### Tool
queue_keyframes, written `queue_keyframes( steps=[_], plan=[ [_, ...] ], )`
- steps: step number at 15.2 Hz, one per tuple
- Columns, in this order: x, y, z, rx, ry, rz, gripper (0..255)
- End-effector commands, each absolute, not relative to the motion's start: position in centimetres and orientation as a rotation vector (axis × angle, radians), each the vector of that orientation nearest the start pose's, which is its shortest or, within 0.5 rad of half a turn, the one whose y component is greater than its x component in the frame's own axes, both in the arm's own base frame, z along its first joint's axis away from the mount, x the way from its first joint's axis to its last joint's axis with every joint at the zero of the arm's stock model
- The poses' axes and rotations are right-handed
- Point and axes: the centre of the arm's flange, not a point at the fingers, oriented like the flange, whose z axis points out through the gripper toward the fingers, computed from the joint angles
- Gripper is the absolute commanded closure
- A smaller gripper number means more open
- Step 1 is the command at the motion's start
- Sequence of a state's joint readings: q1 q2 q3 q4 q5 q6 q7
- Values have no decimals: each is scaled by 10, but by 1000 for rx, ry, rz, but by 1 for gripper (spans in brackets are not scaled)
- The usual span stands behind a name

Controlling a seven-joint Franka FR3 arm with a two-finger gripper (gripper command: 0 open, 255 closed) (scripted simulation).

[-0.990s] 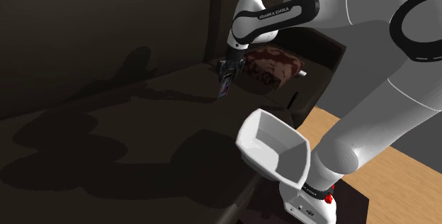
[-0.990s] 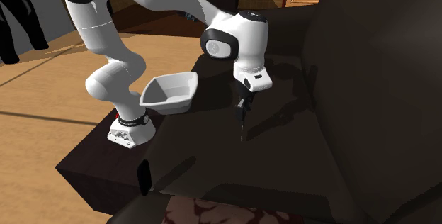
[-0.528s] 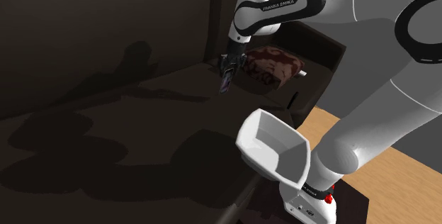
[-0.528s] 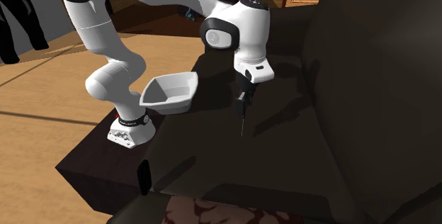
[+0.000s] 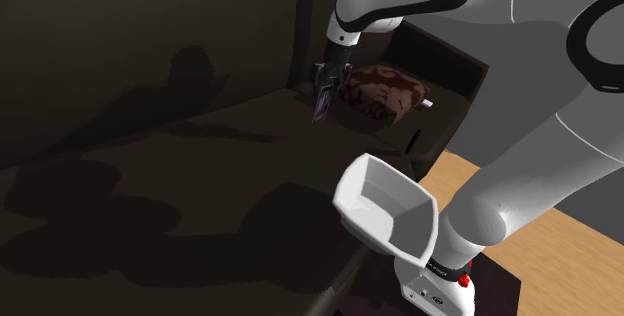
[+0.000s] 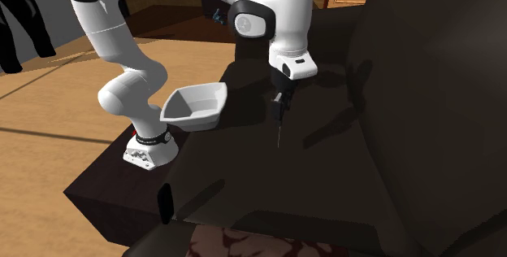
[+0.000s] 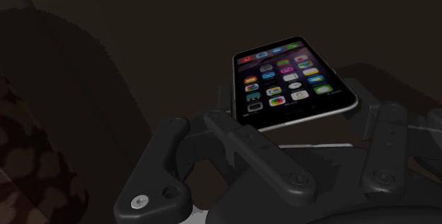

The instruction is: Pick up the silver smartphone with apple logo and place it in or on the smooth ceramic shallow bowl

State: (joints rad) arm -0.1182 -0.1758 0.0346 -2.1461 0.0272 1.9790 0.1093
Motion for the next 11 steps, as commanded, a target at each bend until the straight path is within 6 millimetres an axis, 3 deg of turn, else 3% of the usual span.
queue_keyframes(
  steps=[1,11],
  plan=[
    [499,-39,490,-3106,318,-13,255],
    [499,-39,543,-3106,318,-13,255]
  ],
)
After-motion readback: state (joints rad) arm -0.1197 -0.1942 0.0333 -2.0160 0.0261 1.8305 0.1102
